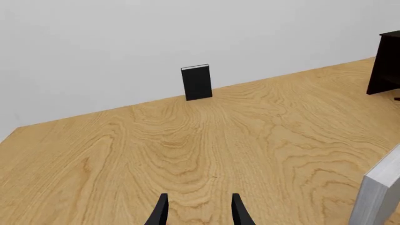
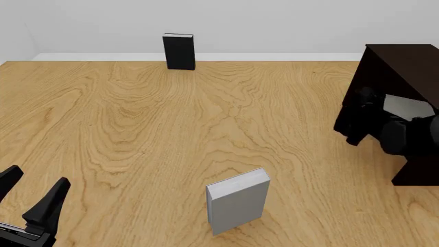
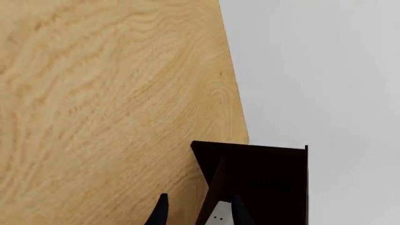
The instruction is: Pick up the book on the right and place it on the cabinet shelf.
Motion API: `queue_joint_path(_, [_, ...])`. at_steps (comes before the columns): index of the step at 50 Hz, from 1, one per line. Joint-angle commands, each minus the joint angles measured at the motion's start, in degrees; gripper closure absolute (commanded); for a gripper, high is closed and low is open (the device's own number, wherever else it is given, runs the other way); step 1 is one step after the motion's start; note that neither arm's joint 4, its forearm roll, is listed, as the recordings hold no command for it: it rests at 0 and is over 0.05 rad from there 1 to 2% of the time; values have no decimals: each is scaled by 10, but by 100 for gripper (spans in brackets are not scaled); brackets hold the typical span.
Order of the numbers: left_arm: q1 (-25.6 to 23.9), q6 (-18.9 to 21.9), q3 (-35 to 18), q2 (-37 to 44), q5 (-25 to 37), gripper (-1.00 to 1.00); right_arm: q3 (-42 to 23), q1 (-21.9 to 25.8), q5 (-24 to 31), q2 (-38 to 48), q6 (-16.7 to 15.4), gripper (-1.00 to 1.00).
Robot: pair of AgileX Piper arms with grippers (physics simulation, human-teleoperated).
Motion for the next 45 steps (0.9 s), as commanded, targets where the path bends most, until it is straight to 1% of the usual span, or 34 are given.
queue_joint_path(1, [-1,0,0,0,0,-100,-11,30,28,-36,16,-100])
queue_joint_path(9, [-1,0,0,0,-1,-100,-11,43,53,-76,32,-100])
queue_joint_path(10, [-1,0,0,0,-1,-100,-15,45,60,-86,45,-100])
queue_joint_path(15, [-3,0,0,0,-1,-100,-10,51,74,-110,57,-100])
queue_joint_path(16, [-2,-1,0,0,-2,-100,-13,55,82,-118,66,-100])
queue_joint_path(21, [-1,0,0,0,-3,-100,-11,60,97,-135,75,-100])
queue_joint_path(22, [-1,1,0,0,-3,-100,-13,61,104,-142,83,-100])
queue_joint_path(26, [-2,0,0,0,-3,-100,-14,66,117,-160,94,-100])
queue_joint_path(27, [-2,0,0,0,-3,-100,-15,69,123,-167,101,-100])
queue_joint_path(30, [-2,1,0,0,-4,-100,-12,71,128,-175,104,-100])
queue_joint_path(33, [-2,0,0,0,-4,-100,-15,74,140,-189,116,-100])
queue_joint_path(38, [-3,1,0,0,-4,-100,-10,77,152,-207,119,-100])
queue_joint_path(45, [-3,2,0,0,-5,-100,-10,83,172,-233,132,-100])
